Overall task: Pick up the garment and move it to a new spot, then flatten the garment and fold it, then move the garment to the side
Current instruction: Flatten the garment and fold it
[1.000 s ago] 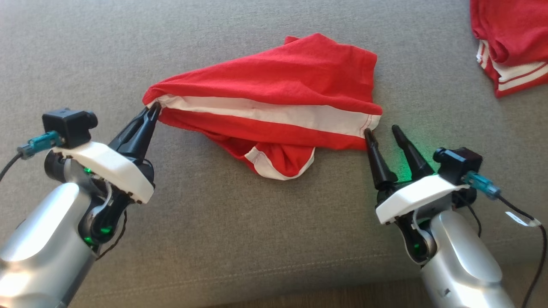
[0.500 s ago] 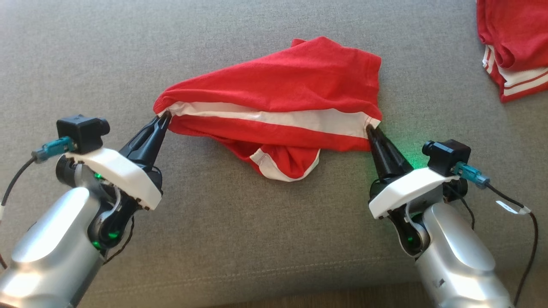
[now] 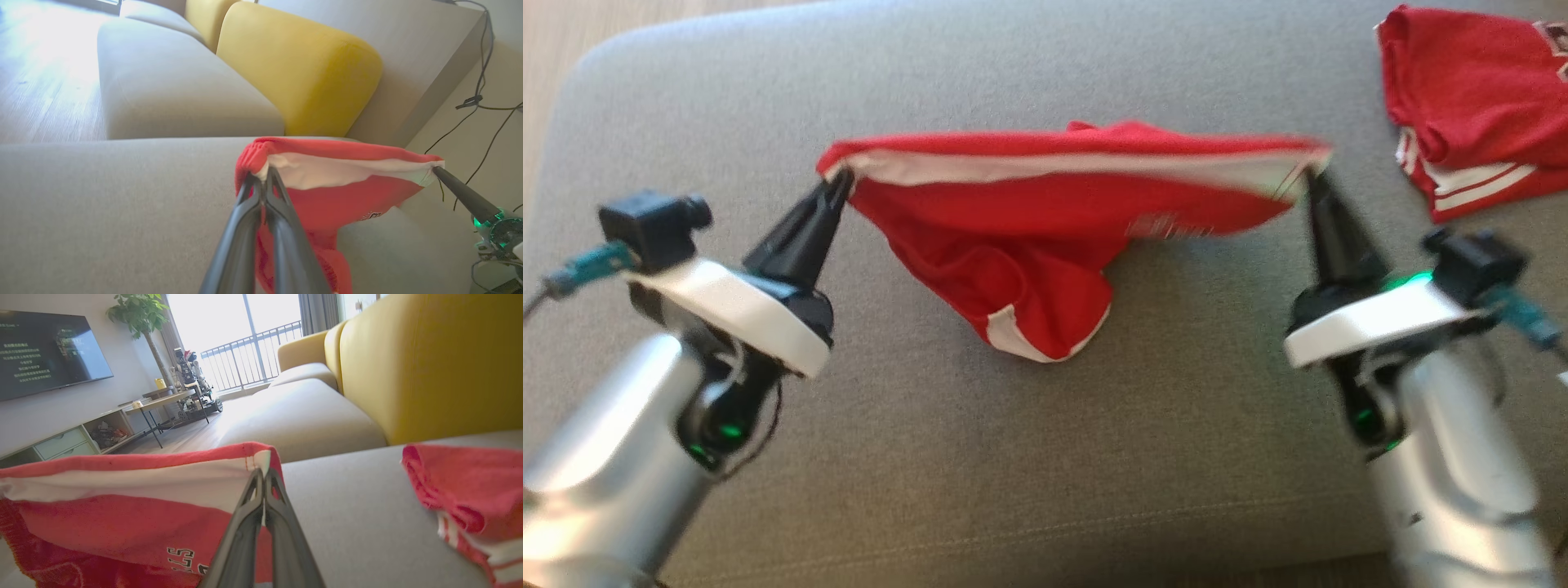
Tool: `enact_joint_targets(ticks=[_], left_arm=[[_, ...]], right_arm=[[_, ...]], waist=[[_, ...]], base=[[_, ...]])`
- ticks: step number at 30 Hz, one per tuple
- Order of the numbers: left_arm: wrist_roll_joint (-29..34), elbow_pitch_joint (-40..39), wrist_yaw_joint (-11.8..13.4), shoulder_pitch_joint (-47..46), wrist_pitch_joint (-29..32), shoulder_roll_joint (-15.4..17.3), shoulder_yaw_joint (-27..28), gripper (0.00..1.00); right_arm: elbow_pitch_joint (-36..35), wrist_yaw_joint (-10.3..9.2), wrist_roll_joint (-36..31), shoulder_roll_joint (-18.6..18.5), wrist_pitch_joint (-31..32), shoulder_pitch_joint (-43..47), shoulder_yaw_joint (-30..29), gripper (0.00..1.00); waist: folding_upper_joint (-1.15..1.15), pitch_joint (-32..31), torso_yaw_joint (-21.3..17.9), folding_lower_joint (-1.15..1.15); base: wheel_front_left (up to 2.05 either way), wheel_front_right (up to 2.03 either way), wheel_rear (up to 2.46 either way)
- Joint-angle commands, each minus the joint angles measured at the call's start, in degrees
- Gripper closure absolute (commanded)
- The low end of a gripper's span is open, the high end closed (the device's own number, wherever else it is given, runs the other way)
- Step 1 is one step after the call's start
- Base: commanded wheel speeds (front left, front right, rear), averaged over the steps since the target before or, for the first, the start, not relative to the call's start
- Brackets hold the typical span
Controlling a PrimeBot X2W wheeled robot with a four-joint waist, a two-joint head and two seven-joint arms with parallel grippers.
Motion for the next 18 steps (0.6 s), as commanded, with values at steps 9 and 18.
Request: enact_joint_targets(ticks=[9,18], left_arm=[[-1.6,-10.0,-0.3,-18.3,10.5,7.7,5.9,1.0],[9.5,1.1,-1.3,-45.7,11.0,7.6,3.5,1.0]], right_arm=[[-15.0,-0.01,1.0,-1.8,12.2,-17.0,-3.6,1.0],[-0.6,-0.01,-1.8,-0.7,10.6,-46.2,-4.0,1.0]], waist=[[0.0,0.4,-3.0,0.0],[0.0,13.9,-5.2,0.0]], base=[[0.0,0.0,0.0],[0.0,0.0,0.0]])
